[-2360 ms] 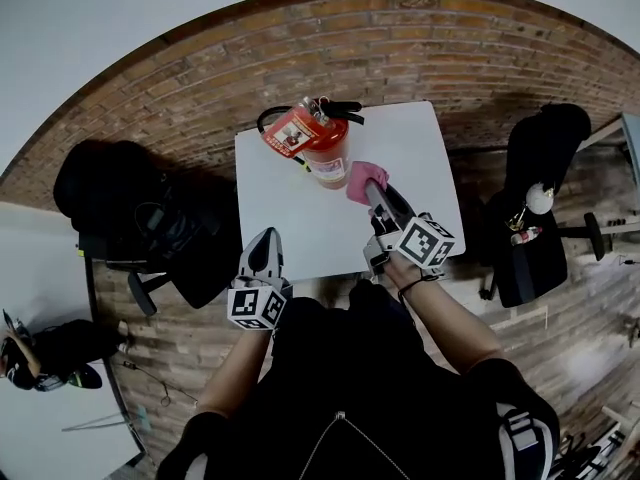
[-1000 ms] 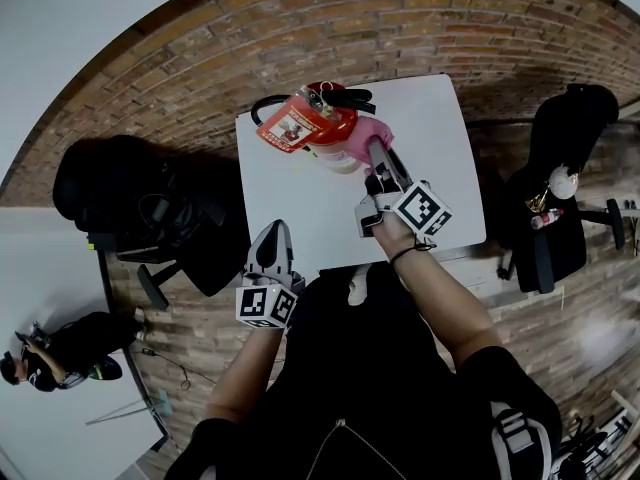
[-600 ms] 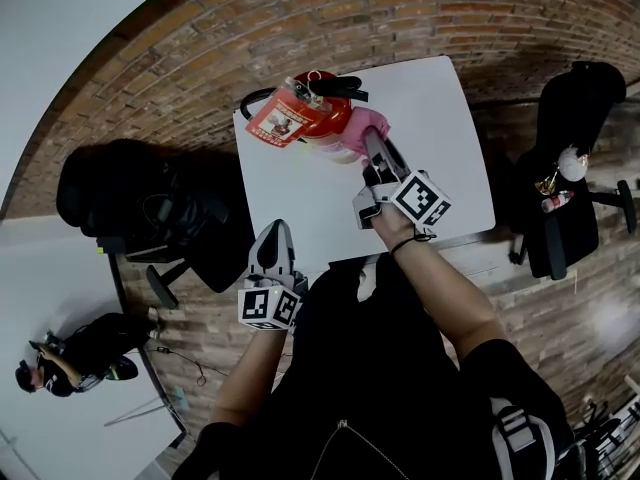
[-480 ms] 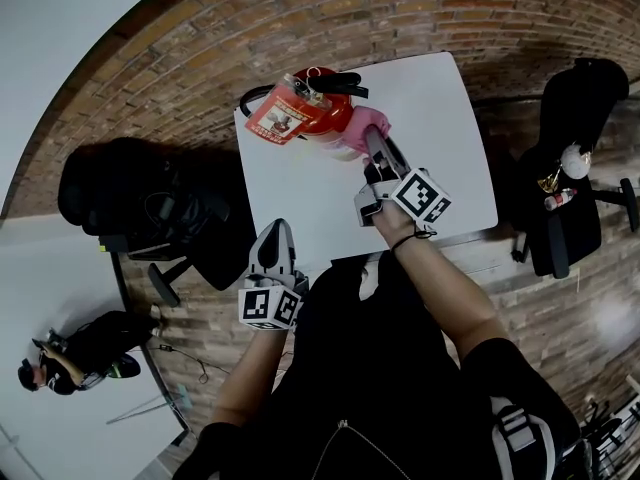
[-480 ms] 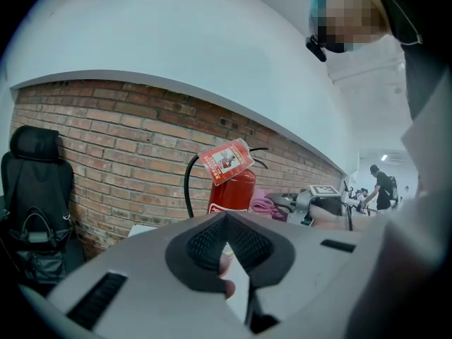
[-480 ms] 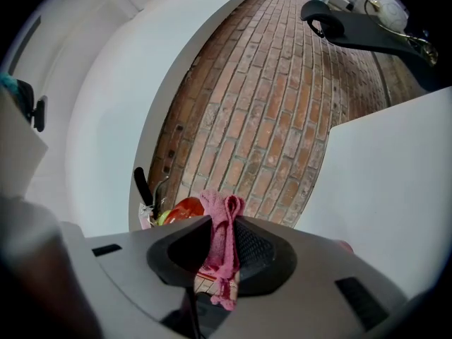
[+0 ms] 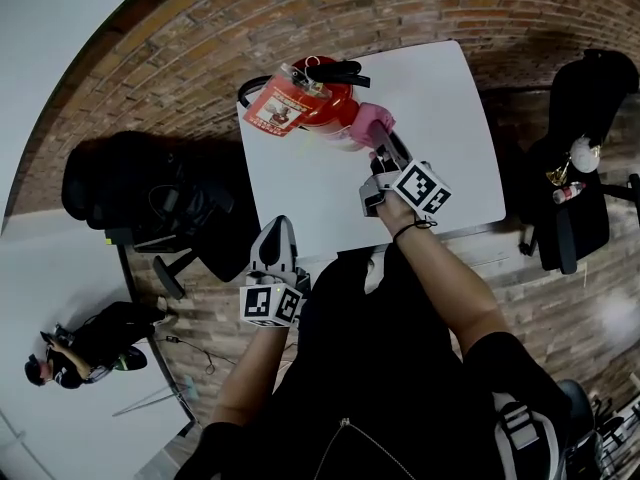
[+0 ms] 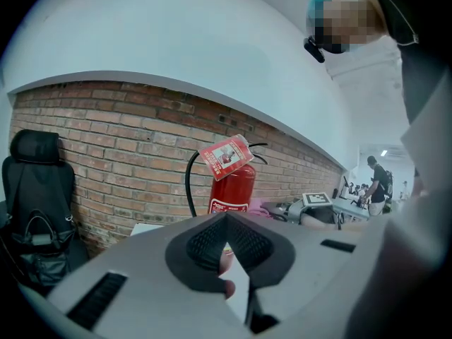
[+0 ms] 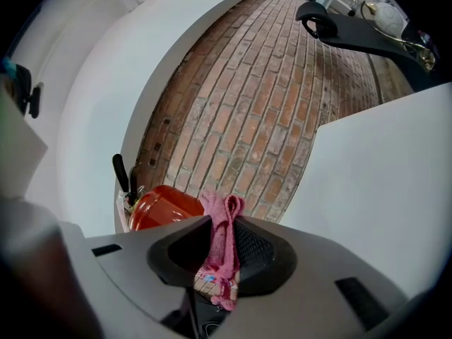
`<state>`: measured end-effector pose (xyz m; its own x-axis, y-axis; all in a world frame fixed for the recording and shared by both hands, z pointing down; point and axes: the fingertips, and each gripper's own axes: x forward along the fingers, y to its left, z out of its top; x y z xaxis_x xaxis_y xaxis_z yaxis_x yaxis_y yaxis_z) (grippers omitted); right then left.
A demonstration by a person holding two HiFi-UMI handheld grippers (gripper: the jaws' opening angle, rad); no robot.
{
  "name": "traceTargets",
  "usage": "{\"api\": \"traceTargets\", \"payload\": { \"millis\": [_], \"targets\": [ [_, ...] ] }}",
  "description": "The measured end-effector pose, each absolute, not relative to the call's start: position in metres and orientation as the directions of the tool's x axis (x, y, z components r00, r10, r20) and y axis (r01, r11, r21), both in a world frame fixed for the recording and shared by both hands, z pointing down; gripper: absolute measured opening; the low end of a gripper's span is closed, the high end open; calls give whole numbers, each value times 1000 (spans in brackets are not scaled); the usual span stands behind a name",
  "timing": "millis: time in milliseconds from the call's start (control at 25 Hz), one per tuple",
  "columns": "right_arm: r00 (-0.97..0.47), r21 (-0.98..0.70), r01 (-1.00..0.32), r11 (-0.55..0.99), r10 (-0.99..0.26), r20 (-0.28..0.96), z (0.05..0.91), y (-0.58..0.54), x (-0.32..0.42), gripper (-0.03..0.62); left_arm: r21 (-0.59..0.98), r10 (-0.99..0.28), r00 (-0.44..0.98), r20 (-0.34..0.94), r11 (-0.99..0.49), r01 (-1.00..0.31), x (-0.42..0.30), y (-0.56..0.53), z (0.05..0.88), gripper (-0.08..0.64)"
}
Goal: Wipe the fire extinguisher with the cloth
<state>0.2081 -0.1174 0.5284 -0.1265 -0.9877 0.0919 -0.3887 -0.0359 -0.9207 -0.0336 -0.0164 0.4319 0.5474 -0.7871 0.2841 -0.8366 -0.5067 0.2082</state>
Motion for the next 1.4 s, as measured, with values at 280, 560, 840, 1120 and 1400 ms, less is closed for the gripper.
{"api": "traceTargets", "payload": {
  "millis": [280,560,840,1120,1400],
  "targets": [
    [-120,-905,-418,-85,-982,148,558,-118,208,103,219,-783,554,284,-509,-832,-31,-17,434,27],
    [-118,-895,-425,-138,-972,206,588,-119,209,103,225,-778,555,295,-508,-832,-31,-19,442,26],
    [-113,-883,-431,-187,-960,258,613,-120,209,103,227,-780,540,316,-491,-841,-38,-20,453,26],
    [-114,-865,-445,-234,-943,313,641,-120,209,103,223,-783,531,324,-483,-847,-41,-23,457,27],
    [-114,-841,-466,-275,-924,366,662,-124,213,103,230,-791,511,338,-457,-859,-48,-24,465,27]
  ]
}}
